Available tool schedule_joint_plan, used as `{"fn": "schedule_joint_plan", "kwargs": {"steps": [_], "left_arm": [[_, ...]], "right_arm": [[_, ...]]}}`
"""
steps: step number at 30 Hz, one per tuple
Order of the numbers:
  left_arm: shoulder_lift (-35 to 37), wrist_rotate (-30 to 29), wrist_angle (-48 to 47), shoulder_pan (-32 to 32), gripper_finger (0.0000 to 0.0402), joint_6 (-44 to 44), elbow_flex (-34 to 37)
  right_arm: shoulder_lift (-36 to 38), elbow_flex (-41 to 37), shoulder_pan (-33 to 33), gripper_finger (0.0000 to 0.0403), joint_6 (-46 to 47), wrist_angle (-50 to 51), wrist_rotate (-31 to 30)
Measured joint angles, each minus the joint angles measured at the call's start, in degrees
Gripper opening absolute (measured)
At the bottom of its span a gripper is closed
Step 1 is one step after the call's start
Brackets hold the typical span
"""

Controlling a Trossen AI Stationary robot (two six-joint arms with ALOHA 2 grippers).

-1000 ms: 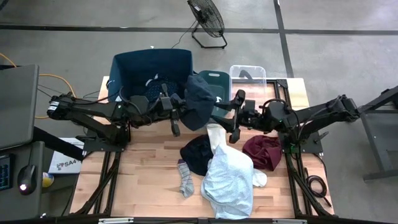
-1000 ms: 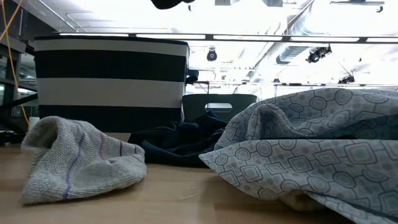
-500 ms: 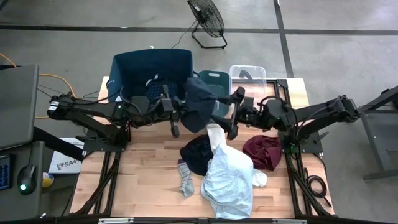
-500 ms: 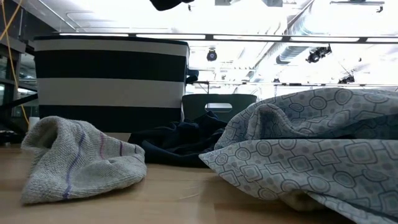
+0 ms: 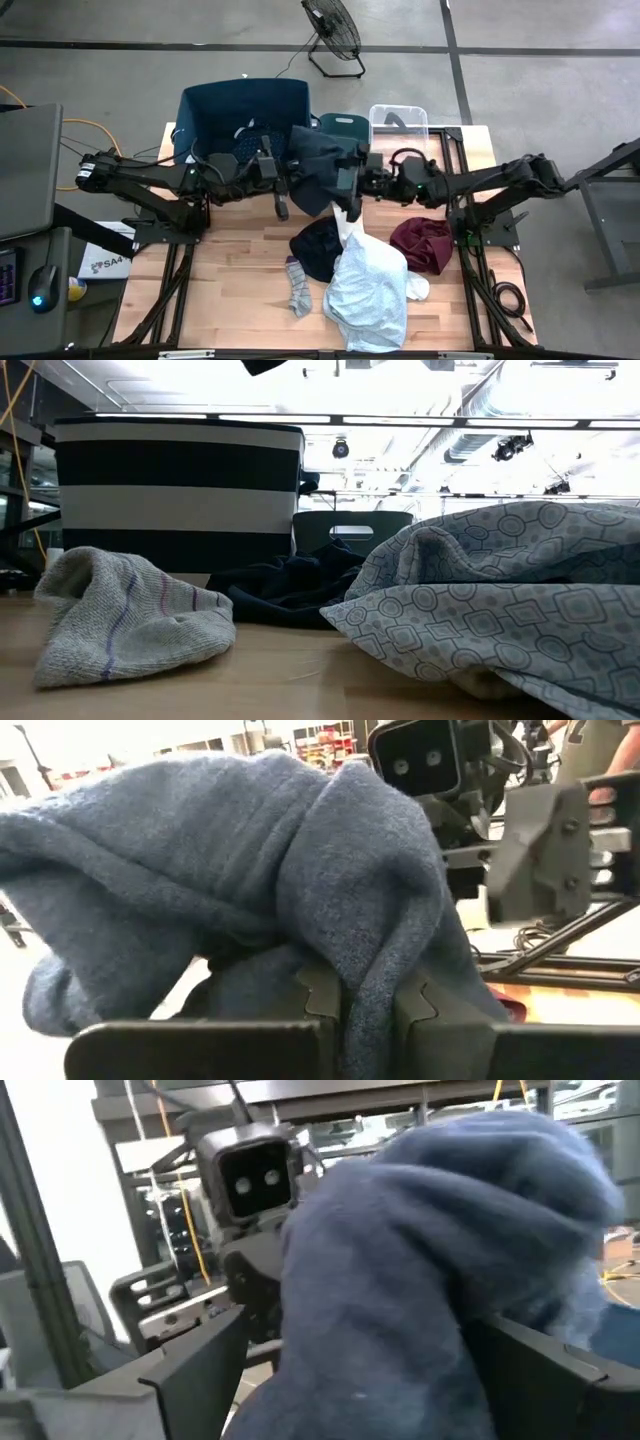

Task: Pick & Place Cloths
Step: Put the black underwear into the transparent bin

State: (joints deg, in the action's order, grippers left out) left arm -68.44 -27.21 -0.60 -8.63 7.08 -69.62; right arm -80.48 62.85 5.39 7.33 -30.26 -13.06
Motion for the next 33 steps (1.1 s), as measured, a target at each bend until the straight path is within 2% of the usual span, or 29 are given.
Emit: {"fn": "schedule_joint_plan", "kwargs": {"steps": [7,11,15,20,25,26,33], "left_arm": [[0.01,1.17,0.92,-0.01,0.0020,0.06,0.01],[0.00,1.17,0.96,-0.01,0.0020,0.06,0.10],[-0.01,1.19,1.01,-0.01,0.0020,0.14,0.10],[-0.01,1.17,0.81,-0.01,0.0024,0.19,0.10],[-0.01,-0.20,0.83,-0.01,0.0091,0.19,0.10],[-0.01,-0.36,0.87,-0.01,0.0107,0.19,0.08],[2.81,-0.61,0.39,-0.01,0.0210,1.82,0.05]], "right_arm": [[-2.36,0.33,-0.67,0.0339,4.31,0.38,2.80],[-3.33,0.33,-1.83,0.0317,9.01,1.36,6.04],[-3.30,0.33,-2.22,0.0264,11.65,4.64,6.21],[-3.30,0.33,-2.72,0.0161,14.39,5.20,8.85],[-3.30,0.33,-3.32,0.0032,15.55,5.39,12.16],[-3.30,0.33,-3.32,0.0018,15.44,5.45,12.23],[-1.20,0.26,-3.54,0.0007,16.92,8.25,10.91]]}}
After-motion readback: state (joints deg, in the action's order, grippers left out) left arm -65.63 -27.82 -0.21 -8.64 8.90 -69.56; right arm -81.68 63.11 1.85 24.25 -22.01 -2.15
